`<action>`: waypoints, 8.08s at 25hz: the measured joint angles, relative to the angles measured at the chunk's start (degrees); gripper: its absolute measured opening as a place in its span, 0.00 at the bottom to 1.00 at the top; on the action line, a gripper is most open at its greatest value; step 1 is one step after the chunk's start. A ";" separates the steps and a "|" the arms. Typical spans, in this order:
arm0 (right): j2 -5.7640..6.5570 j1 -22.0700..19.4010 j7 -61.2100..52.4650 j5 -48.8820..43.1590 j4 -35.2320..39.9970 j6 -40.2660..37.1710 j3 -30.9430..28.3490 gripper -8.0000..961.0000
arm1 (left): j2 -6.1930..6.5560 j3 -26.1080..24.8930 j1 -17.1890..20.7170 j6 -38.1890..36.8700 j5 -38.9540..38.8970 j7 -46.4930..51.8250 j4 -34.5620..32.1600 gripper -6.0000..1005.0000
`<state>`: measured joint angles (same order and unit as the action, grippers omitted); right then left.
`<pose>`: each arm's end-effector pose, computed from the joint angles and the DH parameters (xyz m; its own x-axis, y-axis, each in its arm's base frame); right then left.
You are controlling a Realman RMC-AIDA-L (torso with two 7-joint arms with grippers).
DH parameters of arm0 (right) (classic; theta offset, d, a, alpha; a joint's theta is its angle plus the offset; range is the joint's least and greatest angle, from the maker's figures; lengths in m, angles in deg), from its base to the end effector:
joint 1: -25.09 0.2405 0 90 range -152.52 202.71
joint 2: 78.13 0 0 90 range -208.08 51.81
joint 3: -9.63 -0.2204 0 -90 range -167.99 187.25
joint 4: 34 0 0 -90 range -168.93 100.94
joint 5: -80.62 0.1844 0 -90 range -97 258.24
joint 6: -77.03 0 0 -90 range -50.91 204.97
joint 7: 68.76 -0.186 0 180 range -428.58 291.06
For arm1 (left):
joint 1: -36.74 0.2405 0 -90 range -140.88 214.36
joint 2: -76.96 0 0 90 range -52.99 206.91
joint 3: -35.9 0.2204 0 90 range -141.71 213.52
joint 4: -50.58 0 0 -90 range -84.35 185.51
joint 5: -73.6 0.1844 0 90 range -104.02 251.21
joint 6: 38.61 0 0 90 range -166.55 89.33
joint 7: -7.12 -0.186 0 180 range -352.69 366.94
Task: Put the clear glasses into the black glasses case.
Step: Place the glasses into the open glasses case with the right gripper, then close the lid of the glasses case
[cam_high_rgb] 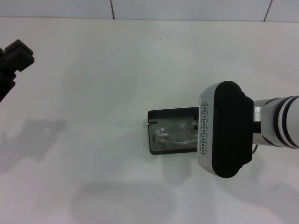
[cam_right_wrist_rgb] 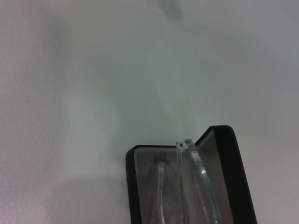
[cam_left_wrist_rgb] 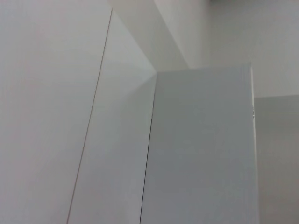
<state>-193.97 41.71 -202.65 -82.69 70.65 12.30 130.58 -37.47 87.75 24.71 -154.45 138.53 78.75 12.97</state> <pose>0.1206 0.2750 -0.0687 0.8957 0.1604 0.4146 0.3420 -0.8444 -0.4123 -0.1731 0.2285 0.0919 0.3606 -0.0381 0.9319 0.3206 -0.9332 -0.1622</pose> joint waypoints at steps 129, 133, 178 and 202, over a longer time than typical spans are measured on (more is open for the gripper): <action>-0.17 10.01 24.68 40.61 -41.56 -14.69 -48.09 0.21 | -5.32 6.16 -17.30 14.50 15.74 -0.97 6.76 0.10; -0.14 10.47 22.26 40.65 -40.96 -14.69 -47.39 0.21 | -5.17 6.16 -17.23 14.10 15.74 -0.95 6.77 0.10; 0.28 13.97 13.38 32.66 -34.20 -19.93 -47.30 0.21 | -1.80 5.50 -14.53 7.85 12.67 10.17 3.19 0.11; 0.03 13.69 13.94 27.85 -32.51 -22.17 -45.62 0.21 | -2.26 5.68 -13.77 8.05 15.67 9.50 4.69 0.12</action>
<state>-193.94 55.40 -188.71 -54.84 38.14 -9.86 84.96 -39.73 93.43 10.94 -146.40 154.20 88.25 17.66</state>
